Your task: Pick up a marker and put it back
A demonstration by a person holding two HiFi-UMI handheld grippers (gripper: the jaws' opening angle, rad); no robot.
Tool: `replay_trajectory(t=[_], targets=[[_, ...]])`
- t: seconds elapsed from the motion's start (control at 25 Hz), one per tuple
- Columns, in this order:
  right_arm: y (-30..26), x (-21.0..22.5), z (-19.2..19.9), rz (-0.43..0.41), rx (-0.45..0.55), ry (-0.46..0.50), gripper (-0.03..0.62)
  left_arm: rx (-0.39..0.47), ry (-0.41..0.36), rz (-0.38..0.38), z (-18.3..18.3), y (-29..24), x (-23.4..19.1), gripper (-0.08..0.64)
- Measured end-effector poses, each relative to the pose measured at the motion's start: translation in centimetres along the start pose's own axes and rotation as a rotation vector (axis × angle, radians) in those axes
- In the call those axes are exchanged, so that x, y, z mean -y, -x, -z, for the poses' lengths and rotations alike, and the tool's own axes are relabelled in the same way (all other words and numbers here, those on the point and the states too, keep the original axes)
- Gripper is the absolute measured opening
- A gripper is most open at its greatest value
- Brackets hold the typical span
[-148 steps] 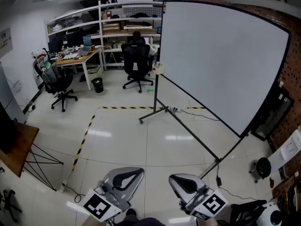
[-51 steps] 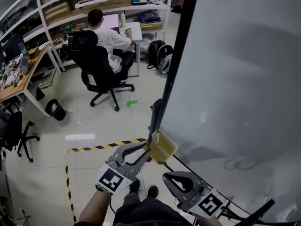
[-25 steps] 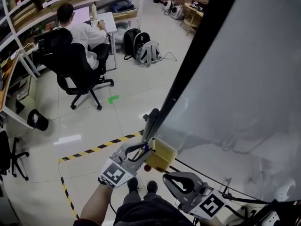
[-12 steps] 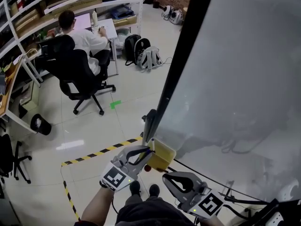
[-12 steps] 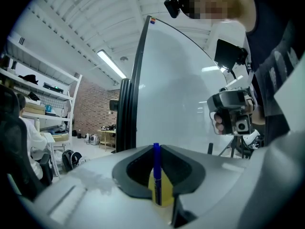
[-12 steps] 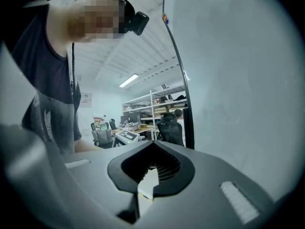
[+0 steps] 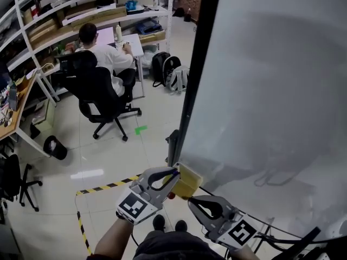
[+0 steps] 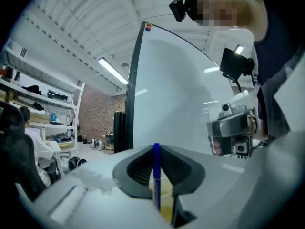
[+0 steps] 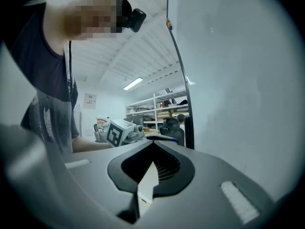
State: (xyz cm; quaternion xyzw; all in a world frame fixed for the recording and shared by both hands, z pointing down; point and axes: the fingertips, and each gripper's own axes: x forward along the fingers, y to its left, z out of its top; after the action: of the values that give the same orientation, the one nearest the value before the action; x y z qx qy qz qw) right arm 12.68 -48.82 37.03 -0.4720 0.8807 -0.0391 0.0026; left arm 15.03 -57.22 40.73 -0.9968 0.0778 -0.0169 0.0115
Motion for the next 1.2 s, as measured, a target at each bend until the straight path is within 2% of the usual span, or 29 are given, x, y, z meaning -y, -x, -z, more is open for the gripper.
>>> replay_trajectory(t=[0.12,0.28,0.68,0.92,1.2], targets=[[0.3,-0.1,-0.8,-0.017,0.02,0.014,0.0,0.004,-0.003,-0.056,-2.2,0.1,-0.2,0.041],[0.8,-0.5,-1.4,-0.038,0.033,0.031,0.0,-0.002,-0.05,-0.104,-4.5,0.8,0.4,0.041],[1.9,-0.2,-4.8,-0.054,0.113,0.105,0.0,0.033,-0.089,-0.238,-10.2,3.7,3.1,0.041],[3.0,0.3,-5.8,-0.062,0.127,0.088,0.0,-0.019,-0.07,-0.306,-10.8,5.8,4.7,0.041],[1.4,-1.5,-3.8,-0.131,0.106,0.077,0.0,-0.045,-0.097,-0.43,-9.2,9.1,4.9,0.041]])
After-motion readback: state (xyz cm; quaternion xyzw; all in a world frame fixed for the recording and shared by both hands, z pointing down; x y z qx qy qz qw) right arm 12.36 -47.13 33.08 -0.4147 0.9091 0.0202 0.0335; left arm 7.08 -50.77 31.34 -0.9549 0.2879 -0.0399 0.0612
